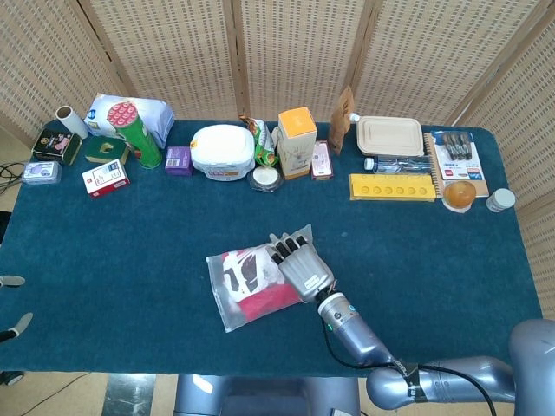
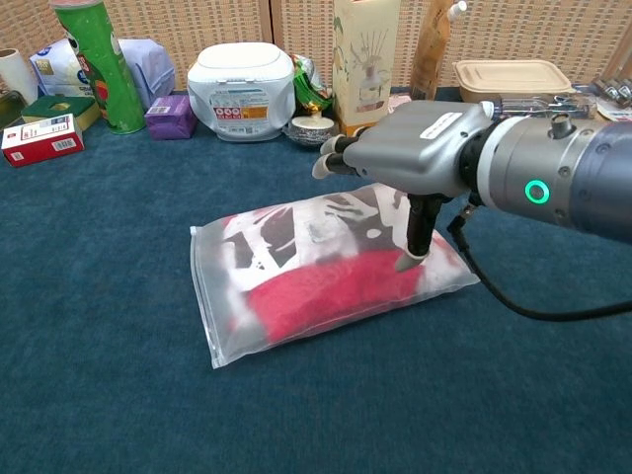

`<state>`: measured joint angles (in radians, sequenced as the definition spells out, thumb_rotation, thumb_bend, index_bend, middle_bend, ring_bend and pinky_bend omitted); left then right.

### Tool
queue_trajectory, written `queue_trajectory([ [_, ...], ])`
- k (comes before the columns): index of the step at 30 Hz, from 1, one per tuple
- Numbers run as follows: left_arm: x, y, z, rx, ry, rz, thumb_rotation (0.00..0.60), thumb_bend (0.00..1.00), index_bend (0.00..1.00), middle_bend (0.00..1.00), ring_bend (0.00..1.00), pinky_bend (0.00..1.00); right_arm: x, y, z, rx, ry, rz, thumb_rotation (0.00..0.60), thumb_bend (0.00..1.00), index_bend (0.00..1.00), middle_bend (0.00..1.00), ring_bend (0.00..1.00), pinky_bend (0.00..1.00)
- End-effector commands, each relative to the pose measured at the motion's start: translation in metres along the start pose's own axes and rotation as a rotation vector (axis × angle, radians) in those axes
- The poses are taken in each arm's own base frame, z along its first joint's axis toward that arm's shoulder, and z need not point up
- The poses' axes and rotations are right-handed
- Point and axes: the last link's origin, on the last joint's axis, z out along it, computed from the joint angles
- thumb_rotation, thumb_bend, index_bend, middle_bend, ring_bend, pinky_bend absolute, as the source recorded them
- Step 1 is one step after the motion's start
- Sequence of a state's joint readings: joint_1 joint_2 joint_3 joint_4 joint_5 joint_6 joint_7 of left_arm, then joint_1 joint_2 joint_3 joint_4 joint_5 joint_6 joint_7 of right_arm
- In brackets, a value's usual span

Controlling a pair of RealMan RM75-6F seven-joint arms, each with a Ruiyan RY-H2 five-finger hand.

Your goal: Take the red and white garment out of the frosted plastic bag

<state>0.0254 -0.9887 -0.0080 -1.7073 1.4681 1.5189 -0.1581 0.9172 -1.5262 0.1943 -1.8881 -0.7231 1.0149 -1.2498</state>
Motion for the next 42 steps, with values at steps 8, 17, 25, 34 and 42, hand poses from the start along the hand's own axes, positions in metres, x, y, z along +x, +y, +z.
queue_trajectory([
  [8,0.003,-0.007,-0.004,0.019,0.005,0.006,0.6,0.23,0.33,0.37,0.27,0.31,0.018,-0.021,0.024,0.081,-0.115,0.045,0.502,0.02,0.0,0.03,0.12,0.14],
  [17,0.004,-0.017,-0.009,0.053,0.004,0.009,0.6,0.23,0.33,0.38,0.27,0.31,0.004,-0.037,0.058,0.079,-0.187,0.012,0.502,0.03,0.0,0.06,0.12,0.14],
  [25,0.001,-0.02,-0.01,0.062,-0.007,0.005,0.6,0.23,0.33,0.38,0.27,0.31,-0.012,-0.037,0.064,0.103,-0.166,0.017,0.502,0.12,0.35,0.46,0.58,0.57],
  [34,0.001,-0.014,-0.009,0.038,-0.022,0.004,0.6,0.23,0.33,0.38,0.27,0.31,-0.01,-0.026,0.055,0.162,-0.061,0.208,0.587,0.15,0.81,0.86,1.0,0.99],
  [42,0.002,0.002,-0.001,-0.024,-0.029,0.018,0.6,0.23,0.33,0.37,0.27,0.31,0.001,0.004,0.031,0.17,-0.049,0.428,0.593,0.15,0.85,0.91,1.0,1.0],
])
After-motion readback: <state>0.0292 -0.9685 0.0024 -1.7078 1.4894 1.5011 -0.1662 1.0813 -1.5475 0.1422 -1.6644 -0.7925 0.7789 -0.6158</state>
